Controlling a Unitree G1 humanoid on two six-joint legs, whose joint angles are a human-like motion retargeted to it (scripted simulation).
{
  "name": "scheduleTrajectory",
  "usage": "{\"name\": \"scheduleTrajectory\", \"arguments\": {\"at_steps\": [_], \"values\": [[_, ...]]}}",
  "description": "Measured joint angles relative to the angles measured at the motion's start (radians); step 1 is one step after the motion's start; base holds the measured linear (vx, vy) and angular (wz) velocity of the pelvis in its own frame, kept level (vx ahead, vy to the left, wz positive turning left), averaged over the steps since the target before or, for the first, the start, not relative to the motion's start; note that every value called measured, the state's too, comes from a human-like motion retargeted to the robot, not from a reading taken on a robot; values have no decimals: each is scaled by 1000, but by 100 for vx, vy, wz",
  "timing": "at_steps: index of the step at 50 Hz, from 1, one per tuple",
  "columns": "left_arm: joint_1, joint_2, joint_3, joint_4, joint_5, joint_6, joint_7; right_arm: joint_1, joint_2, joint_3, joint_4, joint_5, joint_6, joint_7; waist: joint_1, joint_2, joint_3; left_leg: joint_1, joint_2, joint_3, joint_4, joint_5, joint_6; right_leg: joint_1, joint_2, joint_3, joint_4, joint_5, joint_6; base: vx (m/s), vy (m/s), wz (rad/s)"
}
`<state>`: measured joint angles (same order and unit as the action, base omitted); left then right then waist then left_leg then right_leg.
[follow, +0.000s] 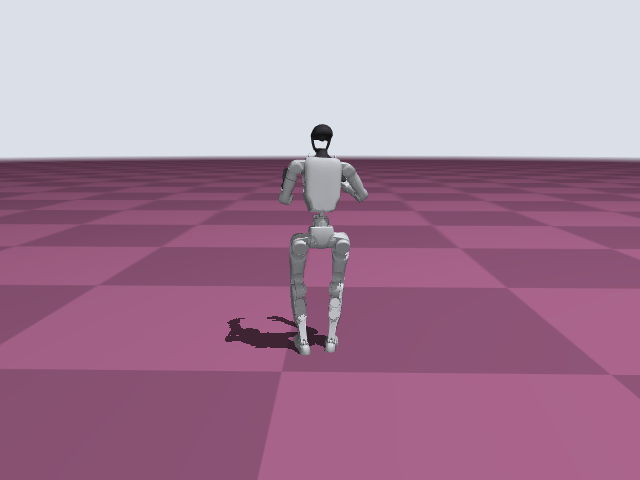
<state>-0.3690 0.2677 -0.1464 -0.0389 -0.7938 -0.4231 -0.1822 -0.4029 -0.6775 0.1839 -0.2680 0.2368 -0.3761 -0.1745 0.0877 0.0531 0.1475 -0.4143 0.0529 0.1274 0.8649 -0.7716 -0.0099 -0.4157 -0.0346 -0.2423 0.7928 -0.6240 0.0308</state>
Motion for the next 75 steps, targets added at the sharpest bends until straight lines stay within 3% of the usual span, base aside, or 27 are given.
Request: {"name": "scheduleTrajectory", "arguments": {"at_steps": [9, 15, 21, 27, 32, 40, 52, 64, 70, 75], "values": [[-90, 49, 20, -169, -125, -60, -86, 19, -37, -60, -81, 217, -65, 70, -83, -8, -82, -36, 119, 136, 229, -101, 48, -239, -133, -56, 134, 22, 26, -22, 8, 63], [-117, 97, -4, -205, -237, -86, -108, 21, -100, -101, -82, 294, -145, -15, -122, 34, -109, 69, 231, 146, 262, -86, 8, -274, -148, -117, 125, 49, 22, -18, 15, 28], [-48, 62, -32, -181, -285, -76, -67, 131, -74, -166, -21, 274, -179, -148, -140, 6, -145, 118, 124, 149, 35, -48, -22, -297, -279, -160, 132, 44, 53, -15, 22, 42], [71, 19, -50, -126, -231, -60, 17, 280, 34, -271, 17, 104, -155, -288, -137, -52, -163, 133, -37, 147, -126, -21, 7, -317, -474, -183, 232, -70, 28, -17, 24, 38], [188, 31, -63, -81, -147, -55, 82, 369, 122, -312, 3, -71, -131, -361, -143, -86, -144, 172, -133, 115, -182, -10, 39, -298, -528, -116, 349, -129, 3, -12, 21, 25], [297, 101, -46, -51, 11, -80, 195, 417, 135, -273, -23, -224, -130, -400, -156, -117, -118, 231, -196, 88, -210, -5, 65, -219, -453, -20, 428, -165, -12, -4, 12, 0], [320, 139, 2, -62, 226, -106, 373, 413, 76, -208, -17, -260, -119, -393, -174, -132, -107, 230, -195, 90, -145, -34, 85, -225, -312, 61, 353, -156, -6, 0, 1, -2], [217, 162, -19, -112, 432, -112, 490, 385, 73, -174, -34, -185, -110, -393, -161, -100, -158, 170, -155, 78, -118, -59, 101, -320, -185, 119, 62, -31, 37, 9, -4, -10], [191, 170, -51, -139, 484, -113, 511, 380, 81, -144, -45, -111, -125, -379, -173, -102, -167, 186, -165, 43, -100, -82, 102, -324, -172, 160, 82, 23, 46, 17, -11, 6], [200, 165, -71, -136, 502, -107, 523, 381, 93, -107, -47, -49, -141, -364, -161, -63, -150, 187, -121, -38, 32, -101, 72, -283, -101, 156, 124, 31, 24, 18, -13, -25]]}}
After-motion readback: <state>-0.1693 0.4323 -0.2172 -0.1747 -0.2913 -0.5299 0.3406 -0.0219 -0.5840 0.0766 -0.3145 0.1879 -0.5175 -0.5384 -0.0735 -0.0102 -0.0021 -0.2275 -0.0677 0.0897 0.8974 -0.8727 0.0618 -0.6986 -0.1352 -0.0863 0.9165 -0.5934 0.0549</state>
